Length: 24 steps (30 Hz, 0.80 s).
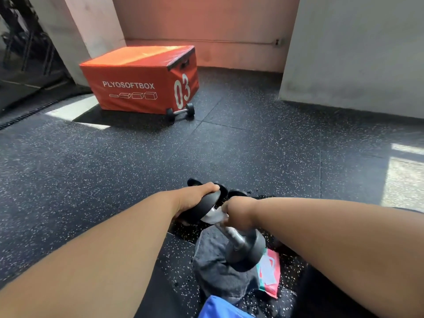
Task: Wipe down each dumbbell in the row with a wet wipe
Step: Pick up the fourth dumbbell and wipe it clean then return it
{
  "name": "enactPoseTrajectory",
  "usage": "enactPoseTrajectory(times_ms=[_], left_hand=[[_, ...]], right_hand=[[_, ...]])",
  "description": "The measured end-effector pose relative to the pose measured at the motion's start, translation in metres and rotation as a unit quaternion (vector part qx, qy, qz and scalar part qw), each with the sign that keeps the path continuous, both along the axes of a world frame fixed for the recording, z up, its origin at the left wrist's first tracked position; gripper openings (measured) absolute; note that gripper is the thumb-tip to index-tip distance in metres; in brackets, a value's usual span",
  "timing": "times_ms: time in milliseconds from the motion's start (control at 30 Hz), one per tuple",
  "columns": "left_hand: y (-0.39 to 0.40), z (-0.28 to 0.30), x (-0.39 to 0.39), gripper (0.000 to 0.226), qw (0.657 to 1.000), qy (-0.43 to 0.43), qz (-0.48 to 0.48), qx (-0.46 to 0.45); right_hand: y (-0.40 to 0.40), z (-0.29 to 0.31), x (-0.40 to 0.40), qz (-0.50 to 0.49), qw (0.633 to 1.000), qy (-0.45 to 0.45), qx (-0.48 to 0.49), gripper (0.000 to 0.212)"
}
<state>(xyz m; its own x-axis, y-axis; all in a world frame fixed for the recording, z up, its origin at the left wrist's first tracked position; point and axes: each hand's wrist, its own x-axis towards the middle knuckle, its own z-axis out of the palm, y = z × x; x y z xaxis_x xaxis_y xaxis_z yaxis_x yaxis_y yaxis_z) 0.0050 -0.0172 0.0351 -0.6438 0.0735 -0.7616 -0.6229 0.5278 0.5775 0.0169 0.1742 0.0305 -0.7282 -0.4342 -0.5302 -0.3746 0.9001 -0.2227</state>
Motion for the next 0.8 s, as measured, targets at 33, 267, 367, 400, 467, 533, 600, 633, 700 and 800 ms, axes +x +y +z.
enactPoseTrajectory(times_ms=[33,267,367,400,467,533,600,633,700,800], left_hand=[[0.0,-0.001,-0.001,0.094,1.0,0.005,-0.004,-0.001],[-0.006,-0.004,-0.009,0.074,0.999,0.02,-0.026,0.021],[-0.016,-0.009,-0.012,0.082,0.999,0.014,-0.028,0.025],[-0.019,-0.011,-0.012,0.087,0.999,0.009,-0.024,0.028],[-0.024,-0.014,-0.013,0.092,0.999,-0.003,-0.021,0.038],[-0.025,-0.014,-0.016,0.076,0.999,-0.001,-0.021,0.04],[-0.026,-0.011,-0.019,0.063,0.999,0.004,-0.018,0.036],[-0.026,-0.011,-0.021,0.061,0.999,0.004,-0.017,0.036],[-0.025,-0.013,-0.022,0.062,0.999,-0.004,-0.015,0.04],[-0.023,-0.016,-0.025,0.062,0.999,-0.015,0.005,0.047]], right_hand=[[0.0,0.001,-0.003,-0.011,1.0,-0.013,-0.017,0.014],[-0.004,-0.014,-0.012,-0.098,0.983,-0.028,-0.151,0.024],[-0.008,-0.026,-0.02,-0.126,0.971,-0.026,-0.201,0.023],[-0.01,-0.029,-0.021,-0.133,0.967,-0.03,-0.216,0.023],[-0.014,-0.036,-0.025,-0.158,0.956,-0.03,-0.243,0.009],[-0.017,-0.038,-0.028,-0.202,0.94,-0.013,-0.275,0.021],[-0.019,-0.039,-0.032,-0.227,0.93,0.008,-0.29,0.024],[-0.021,-0.039,-0.034,-0.225,0.929,0.002,-0.295,0.021],[-0.023,-0.042,-0.035,-0.217,0.926,-0.028,-0.306,0.01],[-0.021,-0.042,-0.039,-0.204,0.92,-0.058,-0.329,0.009]])
